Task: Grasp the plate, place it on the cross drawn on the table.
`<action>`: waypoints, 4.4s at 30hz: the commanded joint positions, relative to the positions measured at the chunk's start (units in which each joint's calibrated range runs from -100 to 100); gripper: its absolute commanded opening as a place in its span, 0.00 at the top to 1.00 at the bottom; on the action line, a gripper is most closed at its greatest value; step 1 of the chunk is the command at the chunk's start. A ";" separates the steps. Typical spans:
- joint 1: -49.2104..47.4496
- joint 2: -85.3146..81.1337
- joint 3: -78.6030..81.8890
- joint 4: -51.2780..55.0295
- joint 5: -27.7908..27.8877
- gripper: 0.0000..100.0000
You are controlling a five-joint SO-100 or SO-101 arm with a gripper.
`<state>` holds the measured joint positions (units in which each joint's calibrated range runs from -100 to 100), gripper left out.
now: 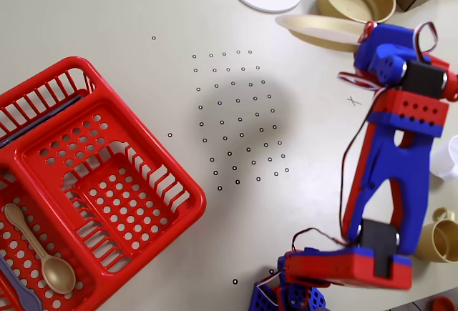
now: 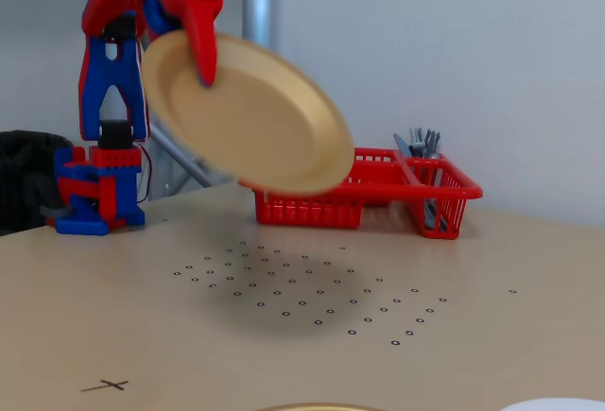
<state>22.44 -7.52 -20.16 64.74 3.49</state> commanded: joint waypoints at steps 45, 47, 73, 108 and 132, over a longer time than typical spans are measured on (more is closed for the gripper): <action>16.47 13.18 51.99 -66.88 6.45 1.00; 15.61 14.03 52.44 -67.12 6.89 0.99; 12.09 -12.86 77.82 -63.82 11.43 0.90; -21.79 -57.23 63.05 -7.56 -6.15 1.00; -19.71 -88.17 110.82 -15.45 -3.86 1.00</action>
<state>1.68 -95.02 90.60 52.24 -0.66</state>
